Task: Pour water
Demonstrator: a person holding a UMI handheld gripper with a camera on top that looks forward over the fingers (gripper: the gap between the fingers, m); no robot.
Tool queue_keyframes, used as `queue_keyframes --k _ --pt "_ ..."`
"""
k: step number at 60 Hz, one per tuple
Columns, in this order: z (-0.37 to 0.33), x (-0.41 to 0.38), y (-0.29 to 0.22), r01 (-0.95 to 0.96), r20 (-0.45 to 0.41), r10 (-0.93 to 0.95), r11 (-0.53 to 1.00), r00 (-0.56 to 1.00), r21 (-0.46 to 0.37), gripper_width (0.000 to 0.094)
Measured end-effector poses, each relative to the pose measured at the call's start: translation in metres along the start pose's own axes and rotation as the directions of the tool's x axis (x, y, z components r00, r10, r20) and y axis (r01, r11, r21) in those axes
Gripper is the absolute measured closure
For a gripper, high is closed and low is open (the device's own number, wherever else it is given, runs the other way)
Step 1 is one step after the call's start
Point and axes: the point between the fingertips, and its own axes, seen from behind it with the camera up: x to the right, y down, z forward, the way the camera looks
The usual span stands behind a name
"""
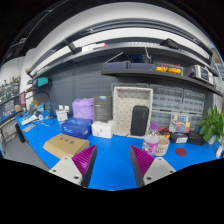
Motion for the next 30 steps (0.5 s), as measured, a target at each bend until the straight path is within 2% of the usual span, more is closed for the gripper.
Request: queue_keyframes --k 18,22,30 --pt "0.016 0.097 0.061 -0.047 -0.285 0.029 0.997 0.958 -0.058 0.0290" --pt "0.021 0.117 0.076 -0.063 -0.318 0.035 0.995 0.947 -0.078 0.0291" --pt "0.044 0.139 0.093 -0.109 -0.328 0.079 0.991 0.941 -0.075 0.0299"
